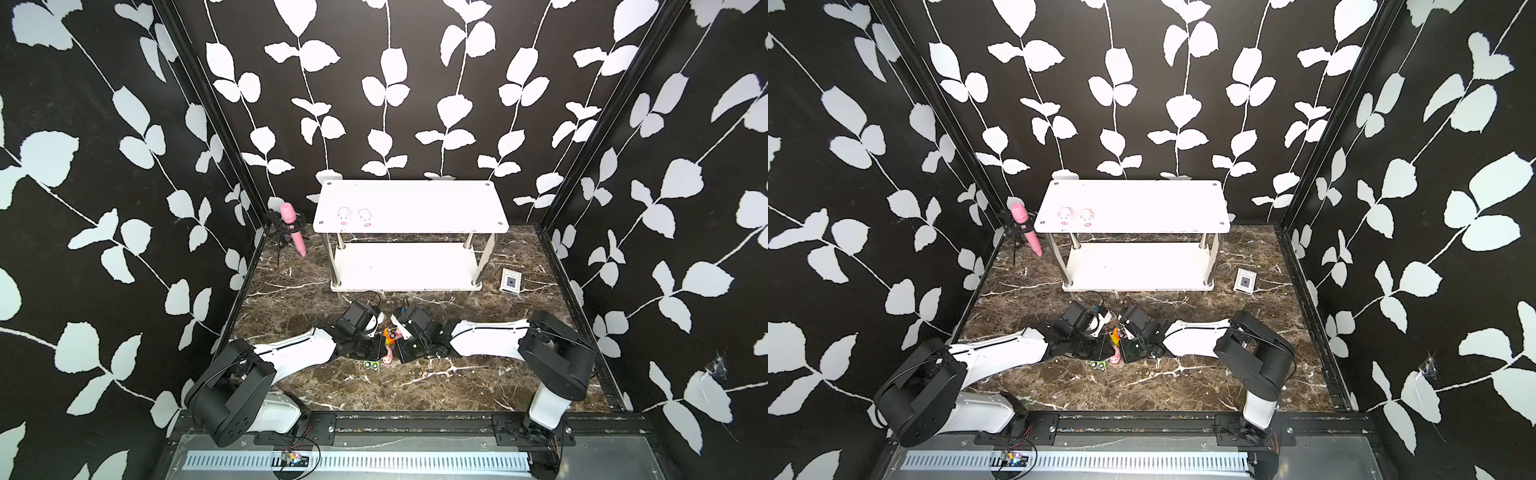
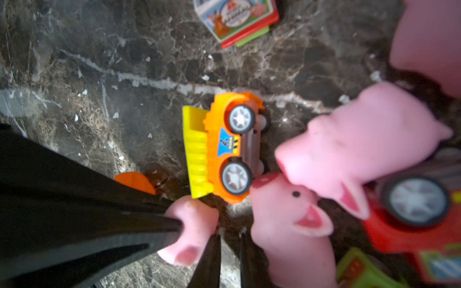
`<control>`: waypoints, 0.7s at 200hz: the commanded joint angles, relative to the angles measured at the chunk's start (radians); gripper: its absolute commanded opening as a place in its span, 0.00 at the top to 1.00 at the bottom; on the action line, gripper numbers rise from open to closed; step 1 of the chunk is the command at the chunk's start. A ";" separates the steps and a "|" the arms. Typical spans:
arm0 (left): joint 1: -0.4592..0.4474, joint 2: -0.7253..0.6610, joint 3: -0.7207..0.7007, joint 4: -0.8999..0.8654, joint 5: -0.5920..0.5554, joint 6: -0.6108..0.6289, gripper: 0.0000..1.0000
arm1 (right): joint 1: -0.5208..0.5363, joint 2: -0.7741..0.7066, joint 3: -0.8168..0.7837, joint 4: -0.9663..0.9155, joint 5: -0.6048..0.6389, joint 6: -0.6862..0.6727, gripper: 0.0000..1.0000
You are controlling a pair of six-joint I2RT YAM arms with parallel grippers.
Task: Organize plastic toys on shelves
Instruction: Pick up the plastic toy at the center of the board, then place the plastic toy on the shelf.
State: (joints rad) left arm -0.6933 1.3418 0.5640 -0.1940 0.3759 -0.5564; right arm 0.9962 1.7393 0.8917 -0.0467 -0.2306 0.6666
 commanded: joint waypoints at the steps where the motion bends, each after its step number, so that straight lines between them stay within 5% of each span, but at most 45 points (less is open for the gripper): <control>1: -0.002 -0.078 0.061 -0.066 -0.035 0.023 1.00 | 0.000 -0.080 -0.039 0.015 0.050 0.001 0.78; 72: -0.001 -0.197 0.381 -0.301 -0.013 0.134 1.00 | -0.104 -0.298 -0.132 -0.010 0.126 -0.017 0.73; 140: -0.001 -0.082 0.841 -0.518 -0.087 0.256 1.00 | -0.156 -0.358 -0.151 -0.045 0.143 -0.039 0.72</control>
State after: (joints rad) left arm -0.6933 1.2179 1.2766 -0.5957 0.3256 -0.3717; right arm 0.8478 1.4086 0.7692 -0.0818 -0.1074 0.6453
